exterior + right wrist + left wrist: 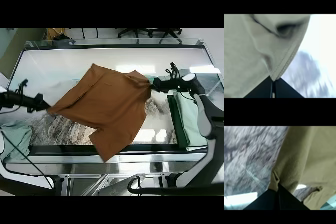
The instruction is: Fold the shirts.
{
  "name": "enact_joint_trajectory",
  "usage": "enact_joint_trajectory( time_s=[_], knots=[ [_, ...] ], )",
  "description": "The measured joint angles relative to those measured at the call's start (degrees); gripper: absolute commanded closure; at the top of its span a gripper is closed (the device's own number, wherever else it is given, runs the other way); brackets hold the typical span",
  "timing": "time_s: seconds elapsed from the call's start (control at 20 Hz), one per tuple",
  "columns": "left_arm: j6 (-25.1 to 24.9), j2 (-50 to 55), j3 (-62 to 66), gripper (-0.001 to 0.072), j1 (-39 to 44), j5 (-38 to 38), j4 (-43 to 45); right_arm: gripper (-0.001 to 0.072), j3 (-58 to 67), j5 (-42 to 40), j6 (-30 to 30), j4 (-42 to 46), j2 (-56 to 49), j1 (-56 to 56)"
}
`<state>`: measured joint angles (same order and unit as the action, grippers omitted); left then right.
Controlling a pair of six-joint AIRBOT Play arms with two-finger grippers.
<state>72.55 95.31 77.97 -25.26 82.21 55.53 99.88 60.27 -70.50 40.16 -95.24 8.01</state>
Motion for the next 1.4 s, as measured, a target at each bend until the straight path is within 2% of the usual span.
enact_joint_trajectory(
  time_s=[0.05,0.1,0.2,0.25,0.3,0.35,0.75,0.9,0.95,1.0,1.05,1.1,1.2,1.25,1.4],
  knots=[
    [0.3,-1.5,-3.2,0.0696,-0.4,-0.7,0.4,0.06,3.5,1.7,-0.4,0.1,-2.5,-0.2],
    [0.4,-2.7,-6.1,0.0689,-0.7,-1.3,0.7,0.0463,6.3,3.2,-0.8,0.1,-4.5,-0.3],
    [0.6,-4.2,-9.7,0.0681,-0.9,-2.2,1.0,0.0449,9.4,5.3,-1.1,0.3,-6.6,-0.3],
    [0.6,-4.7,-10.8,0.0423,-0.8,-2.5,1.1,0.0502,10.4,6.8,-1.4,0.2,-7.2,-0.1],
    [0.5,-5.0,-11.3,0.0048,-0.8,-2.7,1.2,0.0563,11.0,8.4,-1.5,0.2,-7.4,0.3],
    [0.5,-5.2,-11.3,-0.0001,-0.8,-2.7,1.3,0.0556,11.6,10.3,-1.5,0.2,-7.3,1.0],
    [-3.2,-5.8,2.0,-0.0001,-0.8,-2.7,2.9,0.0507,9.5,27.2,-3.5,0.3,-1.0,9.1],
    [-5.6,-5.8,6.2,-0.0001,-0.6,-2.7,3.2,0.0498,0.0,31.3,-4.1,1.2,5.2,10.4],
    [-6.5,-5.8,7.0,-0.0001,-0.5,-2.6,3.3,0.0453,-4.7,31.5,-4.0,1.6,8.0,10.7],
    [-7.4,-5.8,7.6,-0.0001,-0.3,-2.2,3.3,0.0453,-10.5,31.4,-3.8,1.9,11.7,10.8],
    [-8.4,-5.8,8.0,-0.0001,-0.1,-1.7,3.4,0.0446,-16.6,30.6,-3.6,2.1,15.6,10.8],
    [-9.3,-5.8,8.3,-0.0001,0.0,-0.9,3.5,0.0403,-23.2,29.0,-3.6,2.1,19.9,10.6],
    [-10.4,-5.8,8.7,-0.0001,0.1,0.4,3.5,0.0256,-38.2,23.1,-3.4,2.4,29.3,8.9],
    [-10.8,-5.8,8.8,-0.0001,0.1,1.0,3.5,0.0228,-45.1,19.3,-3.2,2.0,33.5,7.7],
    [-11.6,-5.8,9.0,-0.0001,0.2,2.3,3.5,0.0233,-64.0,5.5,-2.9,-4.2,43.4,3.5]
  ],
)
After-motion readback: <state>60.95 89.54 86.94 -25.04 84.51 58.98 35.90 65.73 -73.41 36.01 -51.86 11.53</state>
